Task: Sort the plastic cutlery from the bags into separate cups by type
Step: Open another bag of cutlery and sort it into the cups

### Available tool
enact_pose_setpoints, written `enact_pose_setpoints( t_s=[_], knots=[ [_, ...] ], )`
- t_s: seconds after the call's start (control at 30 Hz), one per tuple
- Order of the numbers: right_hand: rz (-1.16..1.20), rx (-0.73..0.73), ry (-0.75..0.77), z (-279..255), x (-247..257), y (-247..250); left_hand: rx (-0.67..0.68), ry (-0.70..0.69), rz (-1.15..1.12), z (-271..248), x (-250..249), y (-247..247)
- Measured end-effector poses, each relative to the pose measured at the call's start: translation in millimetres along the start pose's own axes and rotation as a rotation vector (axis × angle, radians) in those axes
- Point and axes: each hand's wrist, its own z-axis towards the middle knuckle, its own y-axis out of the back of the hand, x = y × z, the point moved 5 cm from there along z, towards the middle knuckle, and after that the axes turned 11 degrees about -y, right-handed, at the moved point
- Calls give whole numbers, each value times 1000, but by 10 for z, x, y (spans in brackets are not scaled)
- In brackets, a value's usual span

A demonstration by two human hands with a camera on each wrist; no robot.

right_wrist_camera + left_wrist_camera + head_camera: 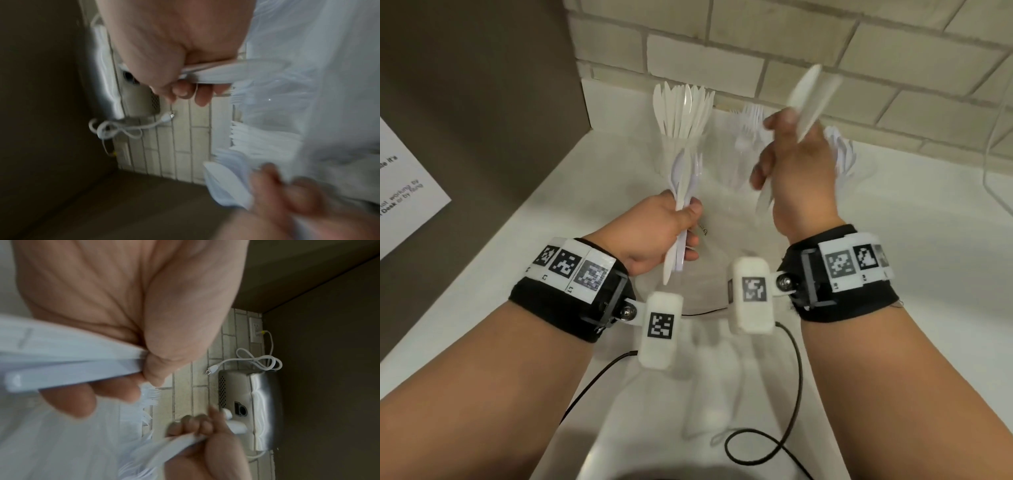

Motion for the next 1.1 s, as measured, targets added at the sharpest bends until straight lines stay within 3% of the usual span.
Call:
enact_pose_setpoints(
  t_s=[0.1,0.17,0.4,0.53,0.63,0.77,0.87,0.97,1.1],
  knots=[
    [-285,180,-83,-76,-207,-239,-53,-31,63,50,-27,-20],
    [-301,242,-97,-117,-286,-325,-31,-44,110,70,-19,-48],
    [-283,230,-163,-72,-346,-344,47,-49,54,26,36,-84],
    [-317,308,-241,-88,-361,-355,55,-26,-41,-8,49,-107],
    [-354,338,-289,-70,-378,-344,1,17,-155,-23,60,-120],
    [-170,371,-347,-20,-333,-299,-164,91,-233,-24,86,-1],
    [-87,286,-230,168,-147,-248,-248,148,-154,-22,123,93],
    [-45,178,-34,472,171,-276,-268,187,-225,-9,126,109],
    [58,177,127,845,535,-533,-251,255,-273,39,138,118]
  ],
)
